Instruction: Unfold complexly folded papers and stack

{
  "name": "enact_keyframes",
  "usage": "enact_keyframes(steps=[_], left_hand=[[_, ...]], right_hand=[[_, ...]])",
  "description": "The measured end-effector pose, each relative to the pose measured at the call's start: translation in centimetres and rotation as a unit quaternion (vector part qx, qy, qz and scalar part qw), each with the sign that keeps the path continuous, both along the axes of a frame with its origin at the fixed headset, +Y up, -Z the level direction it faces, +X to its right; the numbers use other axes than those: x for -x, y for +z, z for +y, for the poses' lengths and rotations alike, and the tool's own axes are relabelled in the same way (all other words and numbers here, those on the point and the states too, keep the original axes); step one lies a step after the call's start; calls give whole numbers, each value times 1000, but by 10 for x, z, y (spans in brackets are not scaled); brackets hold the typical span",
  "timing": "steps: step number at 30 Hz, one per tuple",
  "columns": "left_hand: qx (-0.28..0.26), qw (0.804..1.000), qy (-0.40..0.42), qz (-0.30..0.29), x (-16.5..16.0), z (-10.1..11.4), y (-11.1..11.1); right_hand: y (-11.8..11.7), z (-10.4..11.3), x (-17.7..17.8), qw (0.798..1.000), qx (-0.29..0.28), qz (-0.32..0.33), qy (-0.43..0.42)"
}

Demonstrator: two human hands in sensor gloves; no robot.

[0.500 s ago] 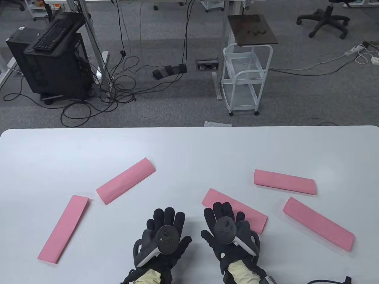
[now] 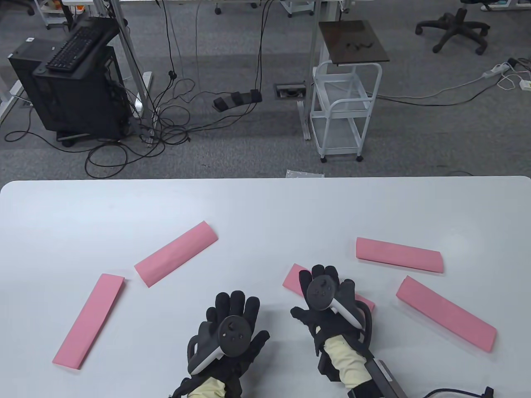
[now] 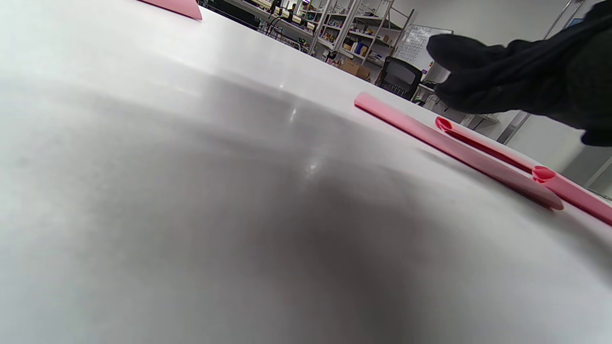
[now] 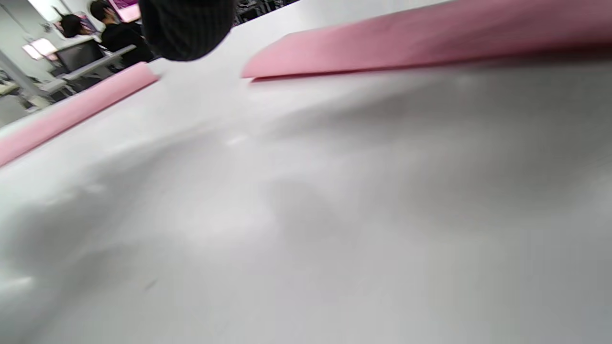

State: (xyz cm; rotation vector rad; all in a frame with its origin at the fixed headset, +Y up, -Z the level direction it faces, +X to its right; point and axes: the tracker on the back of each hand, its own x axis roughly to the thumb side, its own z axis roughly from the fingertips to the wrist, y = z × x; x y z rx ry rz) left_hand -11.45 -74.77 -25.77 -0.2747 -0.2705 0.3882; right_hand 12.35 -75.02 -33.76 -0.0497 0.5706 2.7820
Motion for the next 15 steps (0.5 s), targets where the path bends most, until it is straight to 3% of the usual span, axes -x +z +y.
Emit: enact_keyframes(steps=[6, 15], left_hand=[[11, 1000, 9, -1, 0, -1, 1], [7, 1000, 0, 1, -1, -1, 1]], right_hand=[[-28, -8, -19, 996, 79, -45, 20], [-33, -33, -29, 986, 143, -81, 8]])
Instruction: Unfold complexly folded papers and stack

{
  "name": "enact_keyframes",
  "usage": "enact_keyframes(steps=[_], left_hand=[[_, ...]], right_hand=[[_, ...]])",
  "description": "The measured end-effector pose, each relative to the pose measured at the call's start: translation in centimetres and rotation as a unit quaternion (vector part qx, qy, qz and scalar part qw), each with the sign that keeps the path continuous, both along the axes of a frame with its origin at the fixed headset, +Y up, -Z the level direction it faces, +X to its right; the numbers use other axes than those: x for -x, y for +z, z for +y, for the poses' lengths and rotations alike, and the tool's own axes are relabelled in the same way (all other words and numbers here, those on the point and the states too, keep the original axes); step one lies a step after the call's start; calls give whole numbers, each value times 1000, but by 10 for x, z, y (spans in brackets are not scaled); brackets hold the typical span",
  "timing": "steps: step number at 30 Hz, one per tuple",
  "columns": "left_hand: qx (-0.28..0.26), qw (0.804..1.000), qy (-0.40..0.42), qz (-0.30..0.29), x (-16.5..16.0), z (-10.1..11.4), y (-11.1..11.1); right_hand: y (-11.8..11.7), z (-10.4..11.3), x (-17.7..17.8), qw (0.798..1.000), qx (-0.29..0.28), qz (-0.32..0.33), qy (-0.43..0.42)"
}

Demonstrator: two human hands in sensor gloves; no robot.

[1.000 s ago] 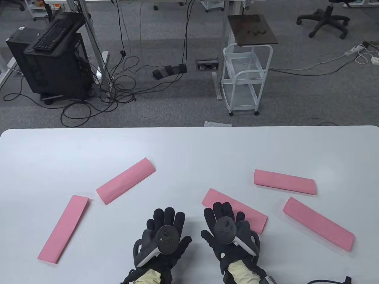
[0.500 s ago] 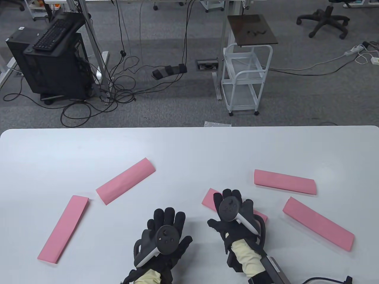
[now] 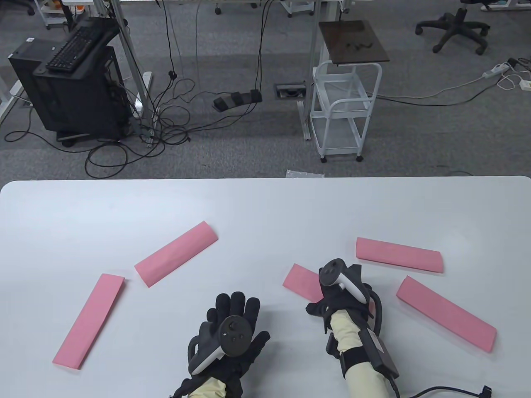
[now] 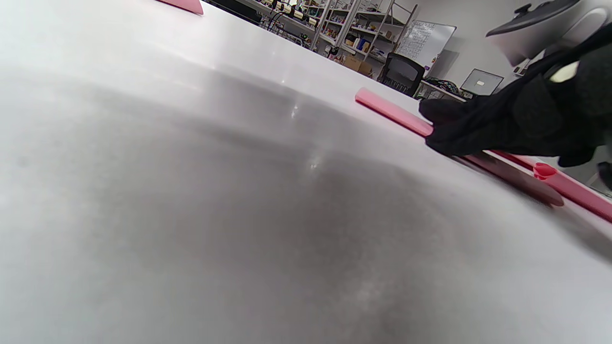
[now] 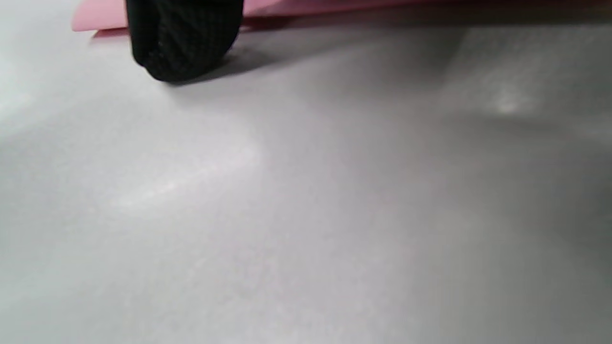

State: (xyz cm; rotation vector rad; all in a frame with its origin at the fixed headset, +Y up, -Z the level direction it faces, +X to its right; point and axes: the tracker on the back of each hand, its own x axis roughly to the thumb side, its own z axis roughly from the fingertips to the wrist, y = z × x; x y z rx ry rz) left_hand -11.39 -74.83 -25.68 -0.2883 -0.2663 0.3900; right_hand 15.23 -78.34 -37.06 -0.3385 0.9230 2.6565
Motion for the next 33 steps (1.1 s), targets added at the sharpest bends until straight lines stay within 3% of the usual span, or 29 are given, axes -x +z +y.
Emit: enact_keyframes(steps=[5, 16, 20, 33], left_hand=[[0, 1000, 2, -2, 0, 0, 0], [-3, 1000, 10, -11, -3, 2, 2], [-3, 1000, 12, -13, -4, 2, 2], [7, 1000, 15, -15, -5, -1, 1]], right_hand=[[1, 6, 3, 997, -66, 28, 21], [2, 7, 15, 990, -80, 106, 43], [2, 6, 23, 983, -75, 140, 94], [8, 10, 15, 979, -173, 80, 74]])
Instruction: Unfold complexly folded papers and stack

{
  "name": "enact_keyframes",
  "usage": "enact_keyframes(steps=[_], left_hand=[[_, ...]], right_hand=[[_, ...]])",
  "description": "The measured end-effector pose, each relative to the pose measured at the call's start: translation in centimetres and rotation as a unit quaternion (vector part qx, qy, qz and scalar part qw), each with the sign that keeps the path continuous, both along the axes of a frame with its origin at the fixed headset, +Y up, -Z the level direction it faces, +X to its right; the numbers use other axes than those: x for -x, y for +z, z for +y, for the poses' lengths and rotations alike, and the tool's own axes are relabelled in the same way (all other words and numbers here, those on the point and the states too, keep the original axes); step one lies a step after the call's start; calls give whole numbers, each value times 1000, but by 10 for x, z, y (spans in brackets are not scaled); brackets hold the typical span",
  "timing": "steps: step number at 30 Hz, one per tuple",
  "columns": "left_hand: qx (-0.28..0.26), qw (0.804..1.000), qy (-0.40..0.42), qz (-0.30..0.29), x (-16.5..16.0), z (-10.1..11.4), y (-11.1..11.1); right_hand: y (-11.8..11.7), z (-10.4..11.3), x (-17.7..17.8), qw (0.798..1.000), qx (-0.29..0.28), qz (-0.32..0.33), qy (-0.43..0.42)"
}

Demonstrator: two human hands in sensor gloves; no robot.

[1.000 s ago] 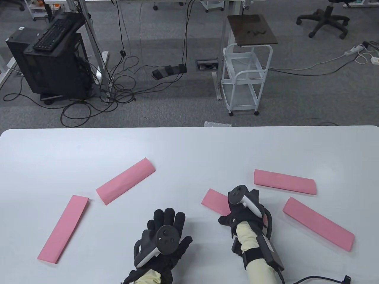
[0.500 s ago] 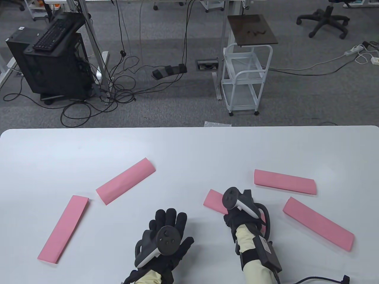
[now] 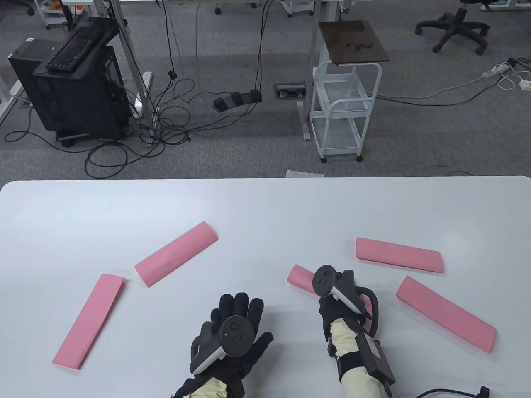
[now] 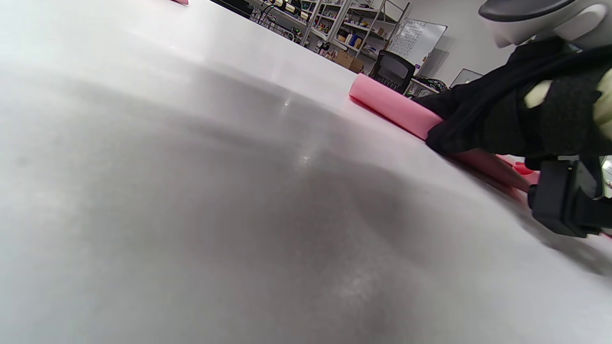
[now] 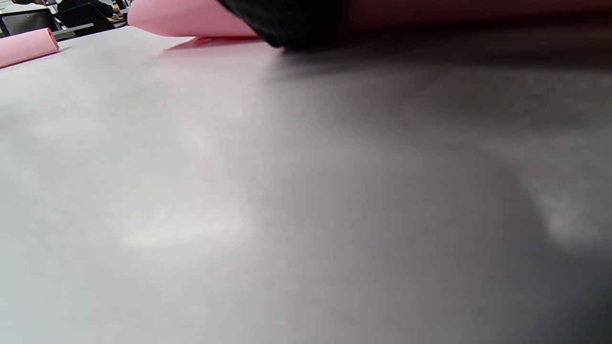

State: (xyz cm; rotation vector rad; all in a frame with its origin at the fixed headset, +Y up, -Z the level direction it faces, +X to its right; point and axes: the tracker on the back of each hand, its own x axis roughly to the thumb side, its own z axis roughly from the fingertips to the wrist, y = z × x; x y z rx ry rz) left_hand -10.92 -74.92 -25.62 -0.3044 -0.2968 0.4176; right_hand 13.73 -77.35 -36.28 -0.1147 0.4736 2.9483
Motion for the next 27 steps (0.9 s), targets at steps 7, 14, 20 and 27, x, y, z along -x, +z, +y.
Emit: enact_keyframes(steps=[7, 14, 20, 27], left_hand=[[13, 1000, 16, 13, 6, -5, -4], [43, 996, 71, 32, 14, -7, -18], [73, 980, 180, 48, 19, -11, -35], [156, 922, 353, 30, 18, -24, -35]], right_hand=[[3, 20, -3, 990, -83, -31, -114], [17, 56, -4, 867, -145, -18, -477], [42, 50, -1, 668, -149, 0, -729], [54, 37, 14, 546, -103, 39, -831]])
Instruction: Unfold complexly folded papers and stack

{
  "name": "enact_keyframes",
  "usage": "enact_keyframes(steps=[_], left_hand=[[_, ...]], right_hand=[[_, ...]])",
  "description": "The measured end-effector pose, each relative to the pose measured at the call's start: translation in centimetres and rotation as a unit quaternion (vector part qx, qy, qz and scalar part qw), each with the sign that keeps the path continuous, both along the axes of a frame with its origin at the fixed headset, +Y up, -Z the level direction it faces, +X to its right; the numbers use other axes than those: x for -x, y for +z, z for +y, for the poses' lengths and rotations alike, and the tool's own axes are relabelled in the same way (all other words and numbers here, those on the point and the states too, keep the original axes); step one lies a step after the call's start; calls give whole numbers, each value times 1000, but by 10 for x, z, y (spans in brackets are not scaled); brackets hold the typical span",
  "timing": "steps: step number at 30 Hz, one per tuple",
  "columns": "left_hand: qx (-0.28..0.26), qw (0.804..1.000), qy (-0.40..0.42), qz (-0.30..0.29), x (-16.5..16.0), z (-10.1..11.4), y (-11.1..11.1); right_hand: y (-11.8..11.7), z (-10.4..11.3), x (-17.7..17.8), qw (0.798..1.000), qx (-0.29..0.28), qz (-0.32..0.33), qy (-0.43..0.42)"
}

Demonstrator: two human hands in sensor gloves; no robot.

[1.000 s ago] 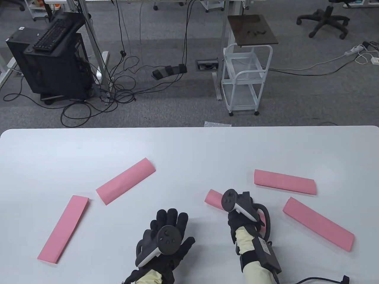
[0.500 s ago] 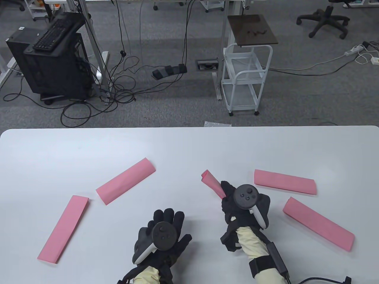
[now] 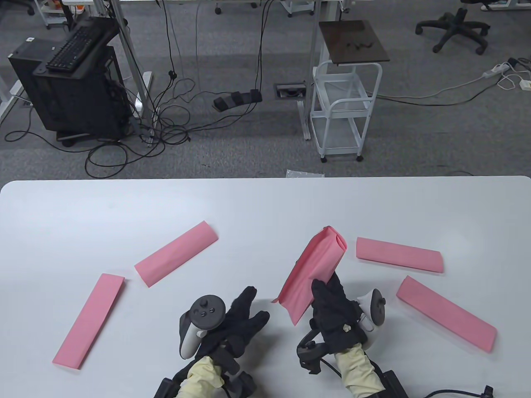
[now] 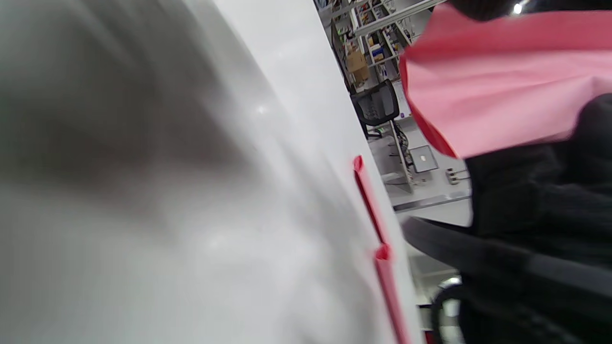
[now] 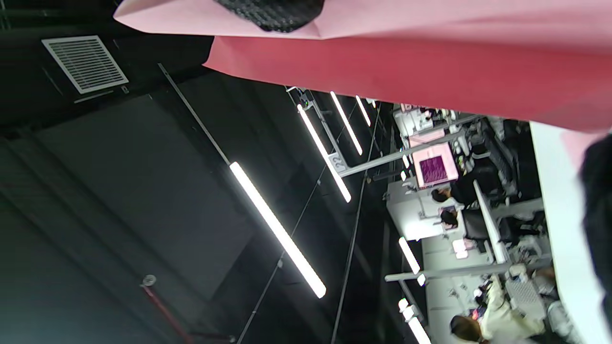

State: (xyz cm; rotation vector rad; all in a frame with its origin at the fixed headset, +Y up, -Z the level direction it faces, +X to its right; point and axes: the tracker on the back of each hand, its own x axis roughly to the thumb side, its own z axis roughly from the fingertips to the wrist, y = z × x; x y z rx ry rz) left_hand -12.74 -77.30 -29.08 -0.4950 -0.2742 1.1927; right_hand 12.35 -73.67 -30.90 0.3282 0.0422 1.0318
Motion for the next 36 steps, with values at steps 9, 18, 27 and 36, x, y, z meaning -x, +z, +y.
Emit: enact_keyframes(steps=[9, 18, 27, 36], left_hand=[[99, 978, 172, 70, 0, -5, 6], [-38, 978, 76, 188, 50, 18, -1], [-86, 987, -10, 138, 57, 23, -6], [-110, 984, -50, 130, 57, 26, -6]], right_hand=[[3, -11, 31, 992, 19, 104, -69], [-7, 5, -26, 998, 4, 22, 62], [-15, 7, -49, 941, 29, -66, 331], [-18, -4, -54, 957, 78, -61, 274]])
